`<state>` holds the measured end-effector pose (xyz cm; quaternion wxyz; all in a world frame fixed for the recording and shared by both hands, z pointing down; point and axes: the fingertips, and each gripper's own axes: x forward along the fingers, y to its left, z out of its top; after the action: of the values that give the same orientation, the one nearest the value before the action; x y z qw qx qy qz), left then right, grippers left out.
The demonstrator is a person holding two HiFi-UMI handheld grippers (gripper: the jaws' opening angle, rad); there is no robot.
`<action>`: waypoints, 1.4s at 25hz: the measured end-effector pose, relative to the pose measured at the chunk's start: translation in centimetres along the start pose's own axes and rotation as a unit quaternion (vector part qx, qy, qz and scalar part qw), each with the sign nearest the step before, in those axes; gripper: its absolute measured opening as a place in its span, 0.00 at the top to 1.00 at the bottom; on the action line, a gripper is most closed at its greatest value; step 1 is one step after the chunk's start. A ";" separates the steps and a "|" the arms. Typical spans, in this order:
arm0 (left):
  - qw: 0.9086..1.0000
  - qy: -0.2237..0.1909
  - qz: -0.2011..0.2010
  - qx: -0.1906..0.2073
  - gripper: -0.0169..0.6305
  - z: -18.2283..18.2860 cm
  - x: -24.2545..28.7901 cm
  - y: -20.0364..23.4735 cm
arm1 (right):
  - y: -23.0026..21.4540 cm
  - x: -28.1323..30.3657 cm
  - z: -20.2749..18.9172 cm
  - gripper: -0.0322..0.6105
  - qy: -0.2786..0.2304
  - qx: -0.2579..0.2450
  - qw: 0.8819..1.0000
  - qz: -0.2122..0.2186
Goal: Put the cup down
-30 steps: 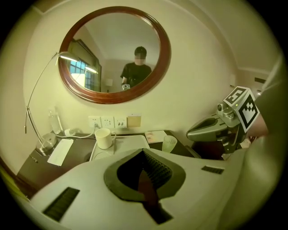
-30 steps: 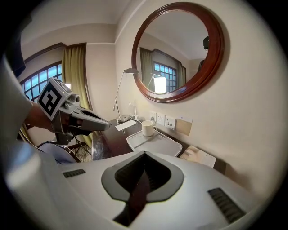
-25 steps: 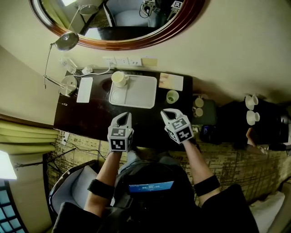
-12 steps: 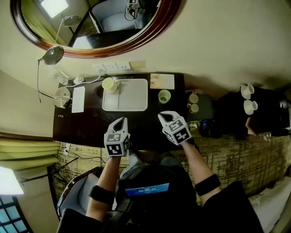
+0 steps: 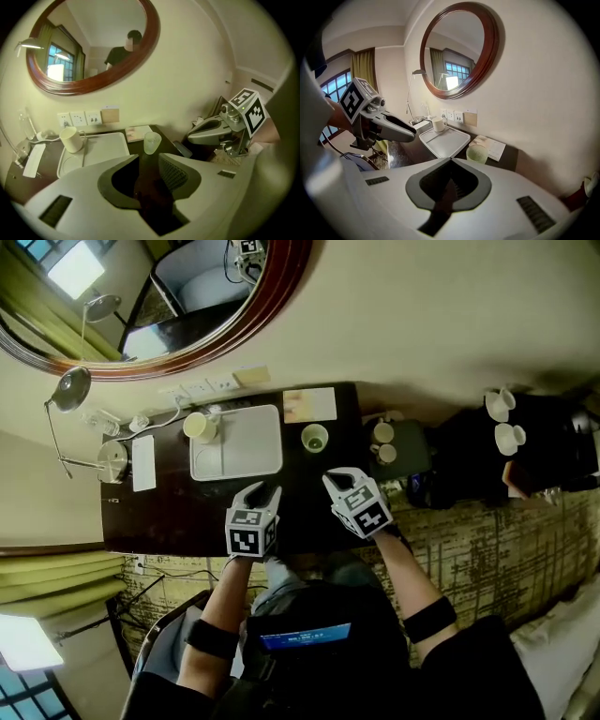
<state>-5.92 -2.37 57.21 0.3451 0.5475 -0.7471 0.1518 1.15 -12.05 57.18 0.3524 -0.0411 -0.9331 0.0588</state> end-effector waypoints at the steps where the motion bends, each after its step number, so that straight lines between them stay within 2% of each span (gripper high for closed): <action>1: 1.000 0.009 -0.013 0.011 0.74 0.5 0.8 -1.1 | -0.5 0.0 -0.1 0.95 0.000 0.002 1.000 -0.001; 3: 0.998 0.027 -0.035 0.033 0.63 1.6 2.3 -3.1 | -1.4 -0.1 -0.5 0.95 0.003 0.006 1.000 -0.001; 5: 0.996 0.040 -0.047 0.057 0.59 2.4 4.2 -4.5 | -2.3 -0.1 -1.1 0.95 0.008 0.009 1.000 -0.003; 9: 0.989 0.083 -0.067 0.102 0.43 3.3 8.3 -6.1 | -4.1 0.1 -1.8 0.95 0.014 0.015 1.000 -0.009; 15: 0.974 0.142 -0.066 0.164 0.26 4.0 14.7 -5.7 | -6.9 1.3 -3.0 0.95 0.018 0.031 0.999 -0.006; 23: 0.959 0.190 -0.067 0.199 0.23 3.7 20.7 -5.7 | -9.5 2.2 -4.4 0.95 0.015 0.053 0.998 -0.007; 27: 0.959 0.204 -0.046 0.192 0.22 3.6 22.1 -4.7 | -10.6 2.2 -4.9 0.95 0.016 0.058 0.998 -0.008; 30: 0.960 0.209 -0.043 0.179 0.22 3.1 23.0 -4.3 | -11.2 2.2 -5.1 0.95 0.017 0.060 0.998 -0.010; 35: 0.957 0.220 -0.044 0.183 0.22 2.6 23.7 -4.3 | -11.8 2.2 -5.3 0.95 0.019 0.064 0.998 -0.010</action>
<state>-6.74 -22.42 70.87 0.4012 0.5869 -0.5870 0.3872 2.62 -23.02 64.15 0.3727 -0.0105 -0.9209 0.1137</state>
